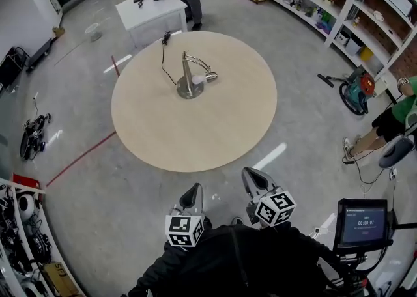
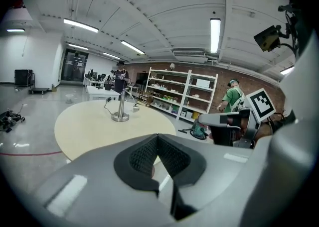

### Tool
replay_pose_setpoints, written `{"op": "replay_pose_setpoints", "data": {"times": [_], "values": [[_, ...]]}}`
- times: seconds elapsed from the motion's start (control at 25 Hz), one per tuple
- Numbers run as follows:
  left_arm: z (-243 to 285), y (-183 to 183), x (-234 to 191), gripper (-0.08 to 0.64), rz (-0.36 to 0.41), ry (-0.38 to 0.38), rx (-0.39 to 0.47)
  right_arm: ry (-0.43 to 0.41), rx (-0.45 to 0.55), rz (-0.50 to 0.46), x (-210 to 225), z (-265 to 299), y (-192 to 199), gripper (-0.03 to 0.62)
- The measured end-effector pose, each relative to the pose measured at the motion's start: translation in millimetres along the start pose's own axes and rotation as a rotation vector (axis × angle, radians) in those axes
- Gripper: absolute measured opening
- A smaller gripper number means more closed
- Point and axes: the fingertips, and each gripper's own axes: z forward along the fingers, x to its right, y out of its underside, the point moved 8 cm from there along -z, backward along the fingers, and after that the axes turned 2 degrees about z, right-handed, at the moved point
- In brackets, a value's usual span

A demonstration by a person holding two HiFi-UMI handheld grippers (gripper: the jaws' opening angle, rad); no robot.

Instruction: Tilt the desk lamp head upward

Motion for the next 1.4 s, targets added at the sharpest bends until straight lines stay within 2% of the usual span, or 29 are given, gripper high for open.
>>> {"op": "replay_pose_setpoints", "data": {"times": [0.28, 0.52, 0.76, 0.88, 1.0, 1.4], "values": [[12, -10, -83, 0.006, -0.005, 0.061, 0.014, 0.056, -0.031, -0.021, -40, 72, 4, -0.006], [18, -11, -144, 0.006, -0.033, 0.089, 0.009, 0.062, -0.067, 0.001, -66, 119, 10, -0.006], [41, -36, -162, 0.006, -0.04, 0.106, 0.016, 0.081, -0.074, 0.02, -59, 141, -12, -0.006], [49, -38, -173, 0.006, -0.034, 0.107, 0.025, 0.055, -0.076, 0.017, -59, 158, -12, -0.005], [57, -44, -177, 0.006, -0.028, 0.083, 0.028, 0.013, -0.071, 0.009, -51, 176, -21, 0.002], [103, -81, -197, 0.008, 0.004, -0.072, 0.016, -0.154, -0.059, 0.05, 3, 262, -66, 0.029]]}}
